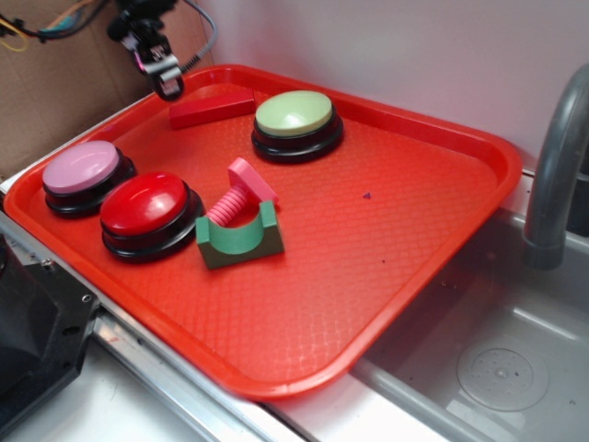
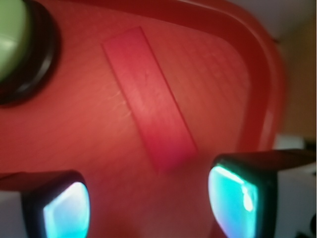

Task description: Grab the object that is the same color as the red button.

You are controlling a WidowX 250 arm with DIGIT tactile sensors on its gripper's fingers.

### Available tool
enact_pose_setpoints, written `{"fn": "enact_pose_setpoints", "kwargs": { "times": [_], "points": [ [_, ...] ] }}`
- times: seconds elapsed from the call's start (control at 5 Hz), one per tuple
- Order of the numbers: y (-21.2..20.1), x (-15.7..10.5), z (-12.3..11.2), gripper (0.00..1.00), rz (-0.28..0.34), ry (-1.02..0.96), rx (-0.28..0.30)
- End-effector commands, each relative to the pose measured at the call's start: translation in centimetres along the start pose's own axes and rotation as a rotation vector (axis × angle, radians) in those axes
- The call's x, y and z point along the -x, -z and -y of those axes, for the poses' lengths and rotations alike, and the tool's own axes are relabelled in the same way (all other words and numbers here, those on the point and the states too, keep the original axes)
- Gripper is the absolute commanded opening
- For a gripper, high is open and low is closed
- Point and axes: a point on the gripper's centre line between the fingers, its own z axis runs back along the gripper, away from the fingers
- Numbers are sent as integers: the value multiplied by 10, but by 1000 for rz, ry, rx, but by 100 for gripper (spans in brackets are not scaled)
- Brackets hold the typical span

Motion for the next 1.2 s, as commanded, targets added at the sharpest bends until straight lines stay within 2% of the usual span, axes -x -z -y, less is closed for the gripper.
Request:
{"fn": "enact_pose_setpoints", "kwargs": {
  "times": [0.0, 0.2, 0.4, 0.6, 0.8, 1.0],
  "points": [
    [19, -28, 3, 100, 84, 161, -79],
    [20, -25, 4, 100, 114, 149, -118],
    [24, -21, 4, 80, 122, 113, -99],
    [21, -20, 7, 0, 120, 96, -83],
    [2, -15, 13, 0, 133, 73, -75],
    [-34, -8, 30, 0, 154, 73, -58]
  ]
}}
